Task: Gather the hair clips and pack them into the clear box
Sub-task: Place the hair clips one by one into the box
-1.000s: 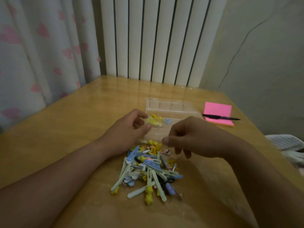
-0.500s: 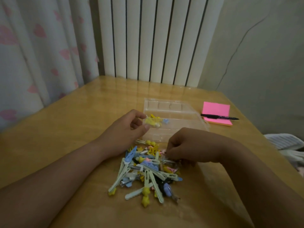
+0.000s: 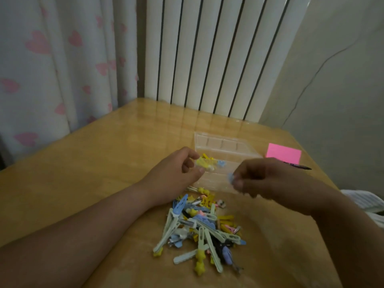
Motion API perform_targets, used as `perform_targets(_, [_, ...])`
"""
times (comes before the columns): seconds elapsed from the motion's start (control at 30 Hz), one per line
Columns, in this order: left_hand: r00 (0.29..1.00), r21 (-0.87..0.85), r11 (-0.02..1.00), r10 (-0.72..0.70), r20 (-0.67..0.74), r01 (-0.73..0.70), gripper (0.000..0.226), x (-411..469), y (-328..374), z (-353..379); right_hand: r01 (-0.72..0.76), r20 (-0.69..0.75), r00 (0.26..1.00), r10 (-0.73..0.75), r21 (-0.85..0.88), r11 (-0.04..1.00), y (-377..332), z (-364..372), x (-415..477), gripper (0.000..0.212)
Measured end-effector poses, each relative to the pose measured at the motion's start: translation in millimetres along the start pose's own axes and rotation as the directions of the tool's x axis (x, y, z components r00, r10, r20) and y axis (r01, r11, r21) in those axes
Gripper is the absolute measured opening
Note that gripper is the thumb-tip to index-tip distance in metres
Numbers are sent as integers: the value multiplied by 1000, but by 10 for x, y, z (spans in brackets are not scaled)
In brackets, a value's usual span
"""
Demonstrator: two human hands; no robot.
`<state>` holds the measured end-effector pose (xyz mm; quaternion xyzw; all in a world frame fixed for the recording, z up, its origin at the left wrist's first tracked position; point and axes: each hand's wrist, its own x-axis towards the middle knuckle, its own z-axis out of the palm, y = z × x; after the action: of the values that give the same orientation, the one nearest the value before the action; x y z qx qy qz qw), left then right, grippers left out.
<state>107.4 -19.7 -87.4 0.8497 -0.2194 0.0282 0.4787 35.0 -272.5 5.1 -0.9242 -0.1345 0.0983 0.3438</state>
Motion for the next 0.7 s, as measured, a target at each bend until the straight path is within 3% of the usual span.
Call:
perform_targets(0.1, [1000, 6, 1000, 12, 5, -12, 38, -1, -19, 7, -12, -311, 949, 56, 141, 990, 16, -83, 166, 10])
perform_targets(0.2, [1000, 21, 1000, 8, 0, -8, 39, 8, -36, 14, -77, -430, 895, 120, 115, 990, 16, -140, 483, 12])
perform_targets(0.53, [1000, 36, 999, -7, 8, 7, 42, 9, -46, 10, -328, -320, 906, 276, -121, 937, 48, 0, 1208, 25])
perform_targets(0.7, [1000, 48, 999, -4, 17, 3, 43, 5, -23, 4, -371, -308, 899, 310, -163, 914, 49, 66, 1216, 27])
